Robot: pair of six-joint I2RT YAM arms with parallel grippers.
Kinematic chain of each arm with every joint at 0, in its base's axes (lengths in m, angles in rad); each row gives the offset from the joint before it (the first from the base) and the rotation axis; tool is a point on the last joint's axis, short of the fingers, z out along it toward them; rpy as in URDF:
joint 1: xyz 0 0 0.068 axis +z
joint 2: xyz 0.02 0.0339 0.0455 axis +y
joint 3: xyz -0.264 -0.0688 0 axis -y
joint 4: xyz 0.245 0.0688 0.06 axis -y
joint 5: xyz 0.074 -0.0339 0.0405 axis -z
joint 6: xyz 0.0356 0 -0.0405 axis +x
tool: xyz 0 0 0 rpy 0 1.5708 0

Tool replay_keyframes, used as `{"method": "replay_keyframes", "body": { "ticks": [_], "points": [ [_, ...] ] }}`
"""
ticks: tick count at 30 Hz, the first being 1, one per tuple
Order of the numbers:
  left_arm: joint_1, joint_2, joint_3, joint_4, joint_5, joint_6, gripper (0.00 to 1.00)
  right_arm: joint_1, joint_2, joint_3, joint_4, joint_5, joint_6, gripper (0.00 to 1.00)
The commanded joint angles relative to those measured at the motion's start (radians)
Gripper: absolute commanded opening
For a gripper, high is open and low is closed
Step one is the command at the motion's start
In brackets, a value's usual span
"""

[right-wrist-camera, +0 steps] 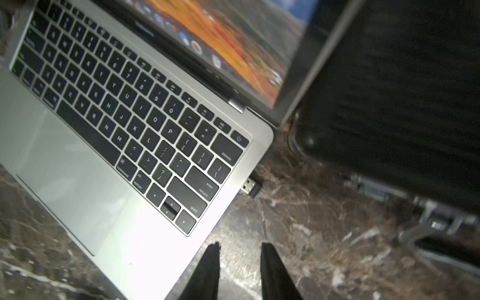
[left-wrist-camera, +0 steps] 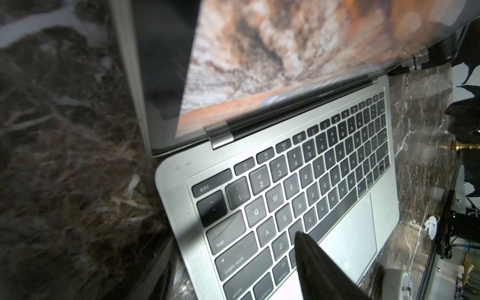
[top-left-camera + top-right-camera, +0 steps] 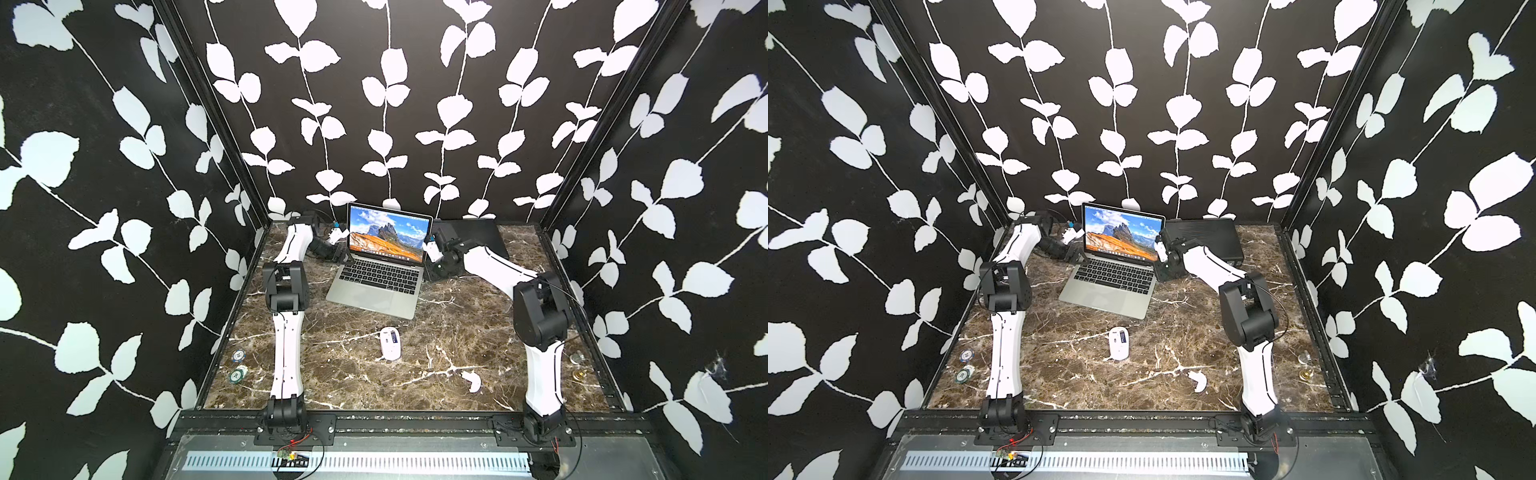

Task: Insert the wireless mouse receiver into the laptop
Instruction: Insert the USB plug into the USB port.

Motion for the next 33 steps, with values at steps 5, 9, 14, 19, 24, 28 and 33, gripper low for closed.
{"method": "replay_keyframes", "body": {
  "ticks": [5,9,14,19,24,28,33],
  "points": [
    [-0.024,0.0,-0.02,-0.054,0.035,0.001,0.73,0.016,0.037,-0.084,0.158,-0.038,0.421,0.31],
    [-0.024,-0.002,-0.019,-0.053,0.033,0.001,0.73,0.012,0.058,-0.092,0.202,-0.029,0.464,0.32],
    [-0.024,0.001,-0.018,-0.052,0.033,0.001,0.73,0.0,0.091,-0.065,0.176,-0.006,0.451,0.32],
    [-0.024,0.0,-0.018,-0.055,0.029,0.004,0.73,-0.005,0.108,-0.049,0.164,0.015,0.42,0.33],
    [-0.024,0.003,-0.018,-0.058,0.029,0.003,0.73,-0.018,0.143,-0.037,0.203,-0.014,0.408,0.33],
    [-0.024,0.001,-0.022,-0.058,0.024,0.006,0.73,-0.028,0.151,-0.032,0.222,-0.019,0.398,0.33],
    [-0.024,0.001,-0.017,-0.056,0.024,0.002,0.73,-0.034,0.169,-0.012,0.232,-0.056,0.384,0.33]
  ]
}}
